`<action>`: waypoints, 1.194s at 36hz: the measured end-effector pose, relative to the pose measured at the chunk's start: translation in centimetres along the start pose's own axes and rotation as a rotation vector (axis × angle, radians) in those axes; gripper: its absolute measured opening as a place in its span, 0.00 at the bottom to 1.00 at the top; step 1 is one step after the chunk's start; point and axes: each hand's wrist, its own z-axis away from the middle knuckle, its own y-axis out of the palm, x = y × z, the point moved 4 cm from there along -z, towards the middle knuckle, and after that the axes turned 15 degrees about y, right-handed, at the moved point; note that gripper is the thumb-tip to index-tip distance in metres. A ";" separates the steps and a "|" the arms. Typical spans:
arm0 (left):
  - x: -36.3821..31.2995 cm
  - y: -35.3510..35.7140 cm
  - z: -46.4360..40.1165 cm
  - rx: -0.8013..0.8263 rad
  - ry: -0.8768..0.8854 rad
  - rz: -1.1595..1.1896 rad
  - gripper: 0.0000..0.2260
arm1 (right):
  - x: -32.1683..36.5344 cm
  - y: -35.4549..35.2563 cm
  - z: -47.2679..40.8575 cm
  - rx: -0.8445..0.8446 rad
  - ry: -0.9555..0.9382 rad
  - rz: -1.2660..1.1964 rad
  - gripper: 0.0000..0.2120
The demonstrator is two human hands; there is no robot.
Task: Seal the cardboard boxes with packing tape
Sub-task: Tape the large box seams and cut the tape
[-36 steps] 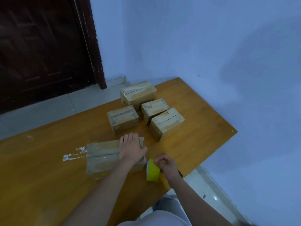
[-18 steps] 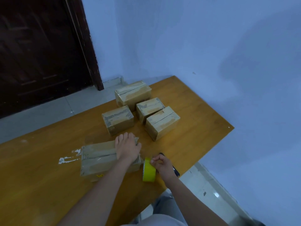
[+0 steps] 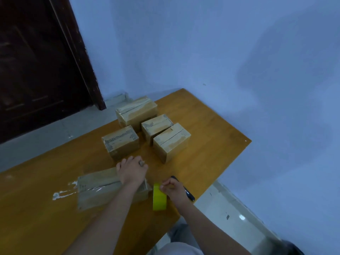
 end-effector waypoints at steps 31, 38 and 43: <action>-0.3 0.5 0.0 0.085 0.097 -0.181 0.17 | -0.1 0.1 -0.3 0.005 0.001 0.062 0.05; -1.1 0.4 0.0 0.168 0.192 -0.295 0.22 | 0.0 0.0 0.1 0.017 -0.025 0.075 0.05; -0.8 1.0 -0.2 0.128 0.255 -0.239 0.25 | -0.1 0.0 0.2 0.011 -0.036 0.081 0.05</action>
